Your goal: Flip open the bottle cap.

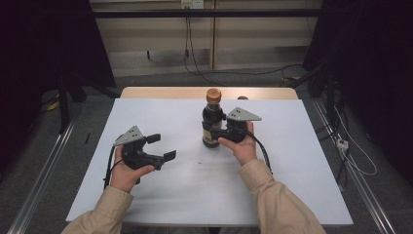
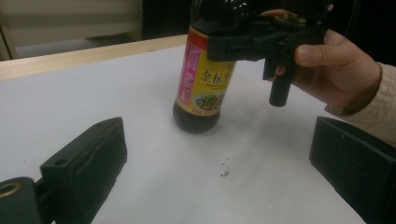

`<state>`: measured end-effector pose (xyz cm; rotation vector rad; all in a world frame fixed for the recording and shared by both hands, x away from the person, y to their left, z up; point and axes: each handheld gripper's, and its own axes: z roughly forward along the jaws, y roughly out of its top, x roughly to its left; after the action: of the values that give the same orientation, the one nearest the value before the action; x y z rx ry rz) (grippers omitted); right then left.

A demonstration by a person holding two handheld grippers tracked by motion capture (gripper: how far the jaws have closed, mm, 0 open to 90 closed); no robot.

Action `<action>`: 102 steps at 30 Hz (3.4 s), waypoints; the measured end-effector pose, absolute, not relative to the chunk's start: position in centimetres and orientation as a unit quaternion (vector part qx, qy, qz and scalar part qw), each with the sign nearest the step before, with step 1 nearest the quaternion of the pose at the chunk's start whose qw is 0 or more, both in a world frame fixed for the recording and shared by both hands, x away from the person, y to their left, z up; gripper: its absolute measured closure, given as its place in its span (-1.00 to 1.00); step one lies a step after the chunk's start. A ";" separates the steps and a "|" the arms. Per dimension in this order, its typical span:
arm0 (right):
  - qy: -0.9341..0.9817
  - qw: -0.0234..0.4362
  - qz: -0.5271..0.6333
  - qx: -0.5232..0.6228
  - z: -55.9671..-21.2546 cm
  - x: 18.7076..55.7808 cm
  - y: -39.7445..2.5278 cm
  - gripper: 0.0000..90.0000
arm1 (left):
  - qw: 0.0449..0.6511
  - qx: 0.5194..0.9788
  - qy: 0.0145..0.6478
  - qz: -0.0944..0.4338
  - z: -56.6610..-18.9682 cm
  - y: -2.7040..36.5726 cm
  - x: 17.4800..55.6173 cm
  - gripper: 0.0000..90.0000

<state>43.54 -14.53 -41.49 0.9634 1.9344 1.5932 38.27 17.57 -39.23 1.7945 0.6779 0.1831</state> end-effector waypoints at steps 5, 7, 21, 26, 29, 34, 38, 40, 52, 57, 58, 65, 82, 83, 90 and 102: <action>0.701 0.225 0.579 0.349 -41.5 43.6 -14.5 -0.34 | 0.563 0.774 0.282 0.068 -38.6 16.3 39.0 -0.78; 0.701 0.224 0.579 0.350 -41.5 43.6 -14.5 -0.34 | 0.569 0.771 0.281 0.053 -38.3 15.9 39.2 -0.69; 0.698 0.225 0.581 0.353 -41.7 43.5 -14.5 -0.34 | 0.536 0.803 0.250 0.064 -36.3 13.7 41.1 0.07; 0.699 0.225 0.579 0.353 -41.7 43.5 -14.5 -0.34 | 0.530 0.809 0.243 0.080 -35.5 13.2 41.5 0.27; 0.700 0.224 0.579 0.354 -41.7 43.5 -14.5 -0.34 | 0.537 0.807 0.230 0.083 -35.1 13.0 41.9 0.30; 0.698 0.217 0.579 0.362 -41.8 43.5 -14.5 -0.36 | 0.538 0.811 0.218 0.076 -34.5 12.2 42.3 0.35; 0.693 0.207 0.582 0.372 -42.1 43.5 -14.6 -0.37 | 0.537 0.810 0.222 0.079 -34.2 11.9 42.8 0.37; 0.692 0.226 0.581 0.365 -42.2 43.3 -14.3 -0.36 | 0.535 0.810 0.227 0.084 -34.0 11.8 42.9 0.36; 0.706 0.230 0.563 0.364 -41.8 43.3 -14.4 -0.33 | 0.550 0.798 0.235 0.068 -33.2 11.3 43.6 0.49; 0.709 0.226 0.561 0.363 -41.7 43.3 -14.4 -0.33 | 0.548 0.801 0.230 0.068 -32.4 10.8 43.8 0.52; 0.709 0.227 0.561 0.362 -41.7 43.3 -14.4 -0.33 | 0.549 0.801 0.230 0.065 -32.3 10.7 43.9 0.54; 0.711 0.228 0.559 0.361 -41.6 43.3 -14.4 -0.33 | 0.544 0.806 0.224 0.060 -31.2 10.1 44.4 0.69; 0.714 0.226 0.557 0.360 -41.6 43.3 -14.4 -0.33 | 0.530 0.820 0.209 0.057 -29.0 8.8 45.8 1.00; 0.714 0.226 0.557 0.360 -41.6 43.3 -14.4 -0.33 | 0.529 0.821 0.207 0.058 -28.9 8.7 45.9 1.00; 0.718 0.223 0.559 0.350 -41.6 43.4 -14.6 -0.32 | 0.523 0.826 0.201 0.063 -28.3 7.7 46.2 1.00; 0.734 0.209 0.554 0.333 -41.4 44.0 -14.8 -0.32 | 0.524 0.823 0.210 0.062 -27.9 7.5 46.7 1.00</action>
<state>43.97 -14.82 -41.36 0.9256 2.0413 1.5416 46.73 7.53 -27.90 1.9696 0.5016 0.1475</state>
